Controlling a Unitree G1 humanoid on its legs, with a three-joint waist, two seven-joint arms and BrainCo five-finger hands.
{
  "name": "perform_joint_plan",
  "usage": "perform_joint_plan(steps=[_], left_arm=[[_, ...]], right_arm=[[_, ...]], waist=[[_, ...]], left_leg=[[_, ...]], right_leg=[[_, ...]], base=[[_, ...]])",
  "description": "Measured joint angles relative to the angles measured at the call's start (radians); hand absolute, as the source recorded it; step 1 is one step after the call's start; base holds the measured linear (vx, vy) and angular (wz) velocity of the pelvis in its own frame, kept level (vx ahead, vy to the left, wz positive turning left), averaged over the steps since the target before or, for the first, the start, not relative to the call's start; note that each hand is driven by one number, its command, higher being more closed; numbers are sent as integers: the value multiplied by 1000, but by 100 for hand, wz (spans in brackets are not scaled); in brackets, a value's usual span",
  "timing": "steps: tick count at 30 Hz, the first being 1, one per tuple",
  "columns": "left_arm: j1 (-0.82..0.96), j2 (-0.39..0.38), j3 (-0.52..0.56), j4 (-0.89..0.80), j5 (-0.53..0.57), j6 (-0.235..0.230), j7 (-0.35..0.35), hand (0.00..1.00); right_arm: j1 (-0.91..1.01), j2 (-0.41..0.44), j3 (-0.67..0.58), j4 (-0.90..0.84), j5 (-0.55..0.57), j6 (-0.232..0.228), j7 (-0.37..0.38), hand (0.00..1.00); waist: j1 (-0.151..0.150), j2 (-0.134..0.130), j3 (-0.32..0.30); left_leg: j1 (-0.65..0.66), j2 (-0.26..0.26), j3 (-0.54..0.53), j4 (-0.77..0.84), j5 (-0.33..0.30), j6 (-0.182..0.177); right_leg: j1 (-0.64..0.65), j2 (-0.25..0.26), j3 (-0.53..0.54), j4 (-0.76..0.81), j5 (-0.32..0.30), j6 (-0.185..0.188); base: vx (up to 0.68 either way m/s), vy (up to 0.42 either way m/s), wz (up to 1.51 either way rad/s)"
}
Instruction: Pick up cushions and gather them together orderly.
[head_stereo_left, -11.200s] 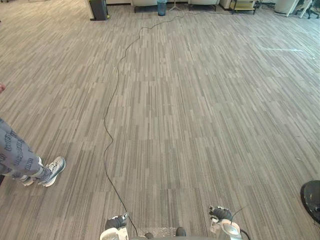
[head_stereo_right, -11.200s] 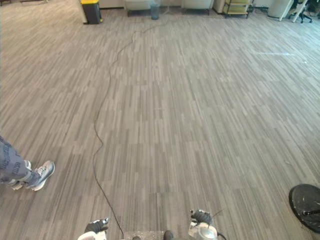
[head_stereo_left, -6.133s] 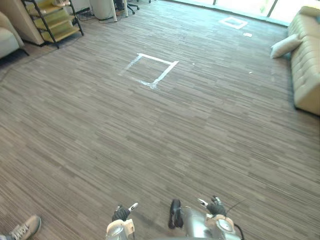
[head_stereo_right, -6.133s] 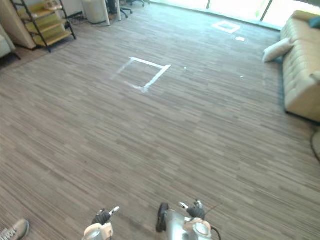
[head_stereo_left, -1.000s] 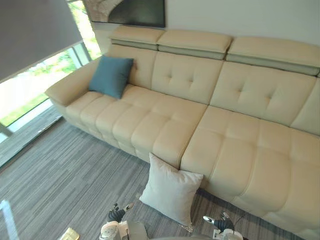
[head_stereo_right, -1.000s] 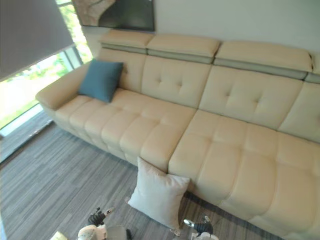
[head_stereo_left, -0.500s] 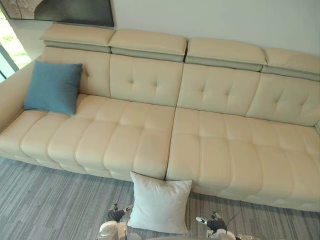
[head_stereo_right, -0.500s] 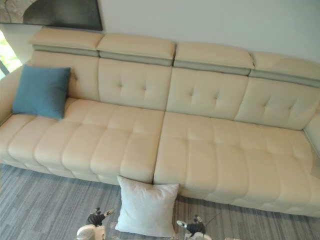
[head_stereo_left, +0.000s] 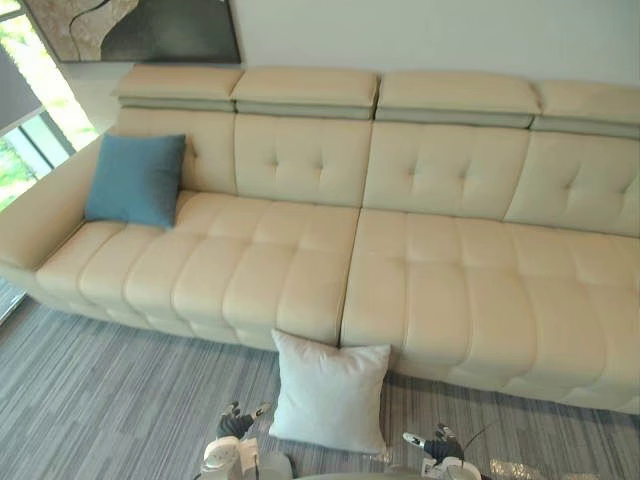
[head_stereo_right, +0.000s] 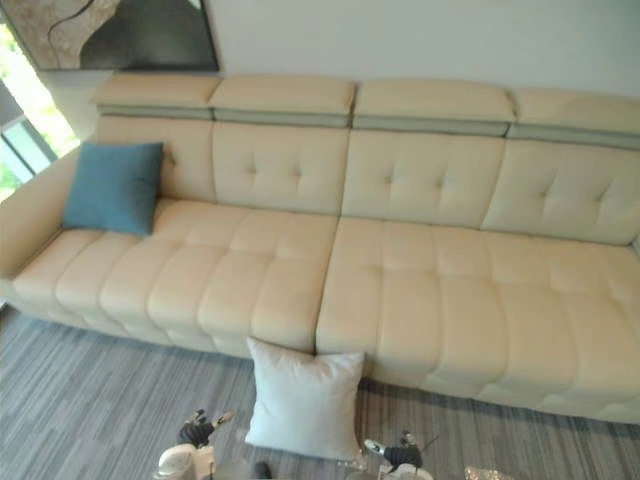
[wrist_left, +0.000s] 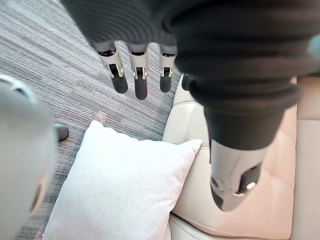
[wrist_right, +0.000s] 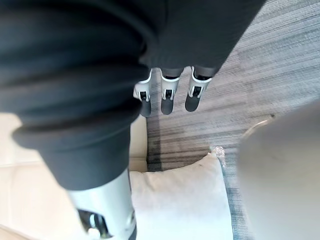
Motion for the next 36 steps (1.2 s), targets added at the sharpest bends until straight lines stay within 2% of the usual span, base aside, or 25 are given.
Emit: perform_joint_plan(steps=[2,3,4,5,6,7,9,12,15,17,22,23,27,32,36], left_arm=[[-32,24,-10,-15,-33,0,5,0],[-63,48,-21,-35,-54,-1,7,0],[-77,56,-22,-42,-66,-1,10,0],[-118,71,-22,-64,-87,-1,26,0],[-133,74,-20,-68,-91,-2,27,0],[-180,80,-14,-73,-107,-2,34,0],[-236,88,-7,-110,-129,-7,48,0],[-334,108,3,-172,-159,-19,68,0],[-451,138,4,-220,-188,-29,89,0],[-558,177,4,-244,-204,-31,93,0],[-721,246,-12,-259,-217,-44,109,0],[-768,266,-30,-260,-218,-47,110,0],[-863,288,-127,-266,-212,-49,111,0],[-951,277,-274,-310,-183,-49,115,0],[-972,235,-330,-339,-183,-48,169,0]], right_arm=[[-44,-1,7,-3,24,-2,-5,0],[-78,2,9,-45,44,-3,-7,0],[-91,2,9,-67,53,-6,-7,0],[-135,-1,6,-119,83,-13,-9,0],[-151,-3,6,-130,91,-15,-9,0],[-194,-17,6,-168,114,-18,-13,0],[-266,-31,6,-224,140,-28,-28,0],[-376,-41,-6,-281,195,-53,-49,0],[-498,-59,-28,-322,236,-74,-78,0],[-601,-85,-52,-350,267,-87,-102,0],[-798,-162,-74,-348,311,-100,-129,0],[-863,-185,-70,-348,317,-107,-133,0],[-977,-221,-28,-346,349,-123,-148,0],[-1080,-211,62,-334,389,-125,-155,0],[-1124,-164,97,-307,436,-135,-163,0]], waist=[[0,-13,37],[2,-27,64],[3,-30,70],[3,-39,97],[3,-38,111],[3,-32,143],[5,-22,159],[5,-16,189],[5,-16,208],[4,-16,241],[6,-16,286],[7,-15,305],[12,-13,307],[15,-13,308],[19,-13,308]], left_leg=[[-102,18,-10,97,-31,0],[-204,31,-15,165,-36,3],[-257,37,-18,191,-37,4],[-369,48,-13,238,-36,3],[-394,51,-13,252,-36,3],[-466,62,-12,299,-37,6],[-597,82,-10,373,-42,22],[-762,100,-9,434,-37,30],[-947,108,-15,483,-16,49],[-1062,116,-19,516,2,66],[-1218,122,-22,558,11,77],[-1251,125,-24,564,11,77],[-1333,125,-29,584,11,77],[-1382,113,-36,592,11,77],[-1390,98,-37,589,12,80]], right_leg=[[-110,-1,11,120,-44,-3],[-222,-1,24,209,-68,-10],[-279,-1,28,242,-73,-12],[-400,2,46,310,-73,-12],[-428,3,49,327,-73,-12],[-507,6,63,379,-74,-14],[-648,15,84,458,-77,-18],[-827,21,97,531,-71,-24],[-1018,25,107,599,-65,-25],[-1135,29,113,640,-54,-25],[-1293,28,119,691,-54,-24],[-1326,29,118,698,-54,-23],[-1410,28,120,726,-59,-16],[-1456,16,119,743,-64,-22],[-1463,9,122,742,-64,-23]], base=[[-278,-3,5],[-362,-22,-6],[-355,-25,-14],[-255,-14,-12],[-209,-7,-18],[-199,1,-17],[-208,9,-22],[-153,-10,-13],[-93,-45,-1],[-14,-47,2],[-15,-25,3],[-39,-22,-1],[-42,-5,3],[-34,20,8],[-23,40,7]])
